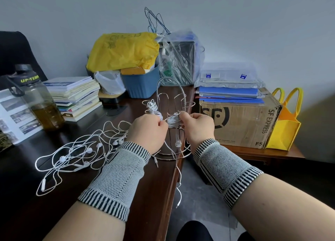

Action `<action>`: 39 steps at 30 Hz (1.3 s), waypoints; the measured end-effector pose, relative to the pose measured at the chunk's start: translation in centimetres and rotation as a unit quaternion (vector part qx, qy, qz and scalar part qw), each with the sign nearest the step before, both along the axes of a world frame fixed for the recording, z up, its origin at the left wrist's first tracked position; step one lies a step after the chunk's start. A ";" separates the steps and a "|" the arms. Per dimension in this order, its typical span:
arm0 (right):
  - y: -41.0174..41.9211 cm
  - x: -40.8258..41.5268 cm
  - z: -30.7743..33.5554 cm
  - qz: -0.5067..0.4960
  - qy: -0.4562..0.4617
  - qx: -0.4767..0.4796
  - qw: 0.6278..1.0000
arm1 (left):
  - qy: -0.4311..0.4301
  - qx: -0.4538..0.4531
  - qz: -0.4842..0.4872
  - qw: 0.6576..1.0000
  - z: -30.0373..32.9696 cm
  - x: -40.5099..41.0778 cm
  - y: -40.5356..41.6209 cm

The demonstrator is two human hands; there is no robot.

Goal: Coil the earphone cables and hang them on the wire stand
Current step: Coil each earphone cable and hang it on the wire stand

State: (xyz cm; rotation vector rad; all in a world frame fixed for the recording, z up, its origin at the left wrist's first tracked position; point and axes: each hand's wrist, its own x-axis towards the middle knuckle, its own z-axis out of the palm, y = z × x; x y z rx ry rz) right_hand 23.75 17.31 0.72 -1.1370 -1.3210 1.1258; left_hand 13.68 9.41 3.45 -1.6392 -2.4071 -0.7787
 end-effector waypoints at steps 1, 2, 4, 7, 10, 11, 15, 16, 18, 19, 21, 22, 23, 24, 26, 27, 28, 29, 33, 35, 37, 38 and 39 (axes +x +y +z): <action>0.0 0.0 0.0 -0.001 -0.004 0.002 1.000 | -0.006 -0.004 0.002 1.000 0.0 0.0 0.2; 0.0 0.0 -0.1 -0.002 -0.009 0.003 1.000 | -0.012 -0.005 0.005 1.000 -0.1 0.0 0.3; 0.0 0.1 -0.1 -0.005 -0.017 0.004 1.000 | -0.031 0.003 0.012 0.999 -0.3 0.0 0.5; -0.1 0.2 -0.1 -0.010 -0.024 0.003 1.000 | -0.098 0.029 0.006 0.995 -0.7 0.2 0.4; -0.1 0.3 0.0 -0.015 -0.038 0.010 0.999 | -0.173 0.058 -0.016 0.983 -1.1 0.4 0.3; -0.1 0.3 0.1 -0.016 -0.045 0.013 0.999 | -0.188 0.071 -0.019 0.979 -1.3 0.3 0.3; 0.1 0.4 0.2 -0.021 -0.061 0.021 0.998 | -0.196 0.083 -0.019 0.977 -1.3 0.5 0.2; 0.1 0.4 0.2 -0.019 -0.062 0.024 0.998 | -0.189 0.081 -0.021 0.978 -1.3 0.6 0.1; 0.0 0.4 0.1 -0.011 -0.061 0.029 0.998 | -0.189 0.071 -0.031 0.979 -1.4 0.7 -0.1; -0.1 0.5 0.0 -0.006 -0.059 0.031 0.998 | -0.193 0.068 -0.038 0.978 -1.5 0.7 -0.2; -0.2 0.6 -0.2 0.012 -0.046 0.035 0.998 | -0.196 0.063 -0.050 0.977 -1.8 0.5 -0.3; -0.4 0.7 -0.4 0.021 -0.037 0.039 0.998 | -0.193 0.060 -0.056 0.978 -1.9 0.4 -0.3; -0.5 0.8 -0.5 0.030 -0.027 0.043 0.998 | -0.187 0.055 -0.062 0.979 -2.0 0.4 -0.3; -0.6 0.8 -0.8 0.038 -0.018 0.048 0.998 | -0.176 0.049 -0.067 0.981 -2.1 0.3 -0.3; -0.8 1.1 -1.1 0.052 -0.017 0.063 0.996 | -0.146 0.034 -0.072 0.986 -2.1 0.3 -0.4; -0.9 1.2 -1.2 0.058 -0.025 0.079 0.995 | -0.132 0.027 -0.073 0.988 -2.2 0.3 -0.4; -1.0 1.3 -1.3 0.062 -0.040 0.105 0.992 | -0.120 0.022 -0.075 0.990 -2.3 0.3 -0.5; -1.1 1.5 -1.4 0.065 -0.066 0.145 0.985 | -0.108 0.017 -0.077 0.991 -2.4 0.4 -0.5; -2.2 1.6 -2.0 0.069 -0.181 0.340 0.920 | -0.021 0.002 -0.090 0.996 -2.3 0.6 -0.9; -2.2 1.5 -2.2 0.071 -0.190 0.385 0.900 | 0.022 -0.012 -0.082 0.996 -2.0 0.4 -1.2; -1.9 1.3 -2.5 0.077 -0.193 0.391 0.897 | 0.056 -0.024 -0.068 0.996 -1.9 0.0 -1.5; -1.7 1.3 -2.6 0.077 -0.192 0.388 0.898 | 0.067 -0.029 -0.066 0.995 -1.8 -0.1 -1.7; -1.5 1.1 -2.8 0.074 -0.189 0.385 0.901 | 0.078 -0.035 -0.068 0.994 -1.7 -0.2 -1.8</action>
